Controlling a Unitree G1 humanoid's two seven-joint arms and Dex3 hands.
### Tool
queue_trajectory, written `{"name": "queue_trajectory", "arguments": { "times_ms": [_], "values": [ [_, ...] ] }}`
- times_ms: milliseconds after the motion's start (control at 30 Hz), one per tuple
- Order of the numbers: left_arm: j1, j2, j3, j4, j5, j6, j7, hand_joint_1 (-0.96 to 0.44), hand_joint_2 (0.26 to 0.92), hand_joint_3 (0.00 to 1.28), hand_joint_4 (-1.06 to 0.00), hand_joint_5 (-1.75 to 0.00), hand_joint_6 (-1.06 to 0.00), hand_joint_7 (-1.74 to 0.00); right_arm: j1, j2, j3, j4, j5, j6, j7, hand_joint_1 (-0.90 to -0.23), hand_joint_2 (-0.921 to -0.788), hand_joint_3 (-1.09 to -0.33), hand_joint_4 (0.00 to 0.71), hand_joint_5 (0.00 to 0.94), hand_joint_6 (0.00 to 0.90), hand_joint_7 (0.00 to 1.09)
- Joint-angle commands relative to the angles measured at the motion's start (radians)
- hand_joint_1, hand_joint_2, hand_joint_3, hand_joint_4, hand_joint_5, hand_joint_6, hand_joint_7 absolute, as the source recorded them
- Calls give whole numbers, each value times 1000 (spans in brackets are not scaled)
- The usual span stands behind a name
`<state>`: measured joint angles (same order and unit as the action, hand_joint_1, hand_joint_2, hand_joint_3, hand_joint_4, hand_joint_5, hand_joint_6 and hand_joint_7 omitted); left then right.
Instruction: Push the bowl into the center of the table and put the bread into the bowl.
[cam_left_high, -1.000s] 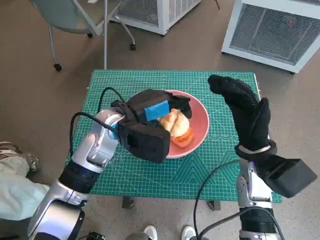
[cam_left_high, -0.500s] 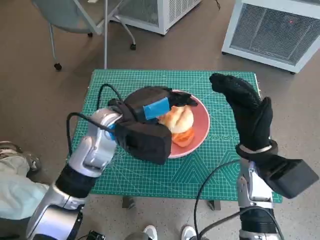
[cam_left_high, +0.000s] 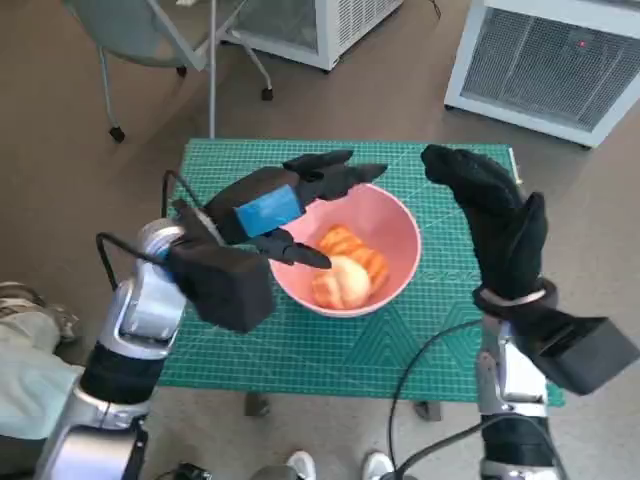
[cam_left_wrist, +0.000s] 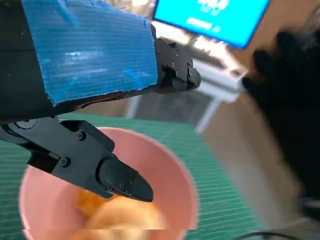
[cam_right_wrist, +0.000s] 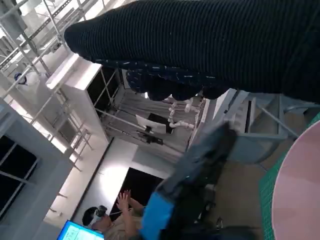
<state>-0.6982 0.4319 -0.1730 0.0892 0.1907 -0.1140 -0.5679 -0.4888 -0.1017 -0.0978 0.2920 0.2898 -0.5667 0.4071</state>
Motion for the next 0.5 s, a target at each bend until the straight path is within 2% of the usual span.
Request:
{"name": "queue_trajectory", "arguments": {
  "times_ms": [33,300,500],
  "values": [
    [38,1,44,-10,-69,-43,-2,-454,832,14,0,1,-142,0,6,-2,-1,4,3,16,5,-695,-921,-763,174,1,-1,510],
    [66,-23,109,51,-110,-180,75,-403,877,27,-15,-7,-170,-15,-4,-7,-3,-4,8,27,8,-690,-921,-762,174,1,-1,509],
    [59,-90,156,132,-198,-279,120,-425,912,55,-67,-26,-217,-39,-16,-18,-7,-30,15,56,4,-688,-921,-762,174,1,-1,510]
  ]
}}
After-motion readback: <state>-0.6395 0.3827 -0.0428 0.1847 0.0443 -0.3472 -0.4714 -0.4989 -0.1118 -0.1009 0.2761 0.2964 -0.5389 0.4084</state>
